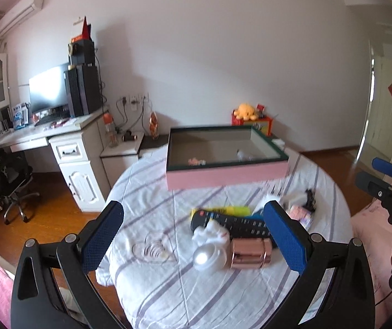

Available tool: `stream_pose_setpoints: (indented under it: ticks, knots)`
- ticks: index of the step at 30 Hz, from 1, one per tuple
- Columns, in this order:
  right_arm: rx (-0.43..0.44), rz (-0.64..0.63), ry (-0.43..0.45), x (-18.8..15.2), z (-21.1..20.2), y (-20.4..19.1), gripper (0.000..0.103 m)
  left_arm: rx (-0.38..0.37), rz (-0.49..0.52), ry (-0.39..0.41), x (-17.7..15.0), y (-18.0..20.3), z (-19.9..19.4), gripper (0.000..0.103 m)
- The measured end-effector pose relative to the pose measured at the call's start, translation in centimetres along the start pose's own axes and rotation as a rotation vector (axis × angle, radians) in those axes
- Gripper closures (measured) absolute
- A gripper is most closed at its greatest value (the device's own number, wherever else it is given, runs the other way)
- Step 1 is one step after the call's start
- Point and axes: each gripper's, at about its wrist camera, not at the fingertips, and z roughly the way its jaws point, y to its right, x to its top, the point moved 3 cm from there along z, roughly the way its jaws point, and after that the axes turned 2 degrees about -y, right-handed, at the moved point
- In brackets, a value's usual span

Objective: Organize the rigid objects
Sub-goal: 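Withdraw both grippers from the box back toward the table items, then grasp the colourful block figure with the right gripper while the left gripper grasps the white ceramic figure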

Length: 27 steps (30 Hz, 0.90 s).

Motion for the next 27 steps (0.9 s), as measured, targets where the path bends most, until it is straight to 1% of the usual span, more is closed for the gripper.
stream_pose_setpoints:
  ticks: [6,14,20,23,27]
  knots:
    - [-0.001,0.013,-0.117,-3.0,3.4,0.1,0.0,-0.002,-0.005,-0.062,-1.7,-0.1,2.0,0.0]
    - [-0.009,-0.014,-0.235,-5.6,7.6,-1.1,0.0,-0.008,0.01,-0.144,-3.7,-0.1,4.8,0.0]
    - [-0.021,-0.029,-0.287,-6.7,9.7,-1.4,0.0,-0.016,0.002,-0.184,-4.5,-0.6,6.1,0.0]
    - [-0.049,-0.035,-0.289,-6.8,10.2,-1.6,0.0,-0.02,0.003,-0.198,-4.7,-0.7,6.6,0.0]
    - [-0.054,-0.042,-0.295,-7.0,11.0,-1.9,0.0,-0.036,0.004,-0.212,-4.9,-0.4,7.1,0.0]
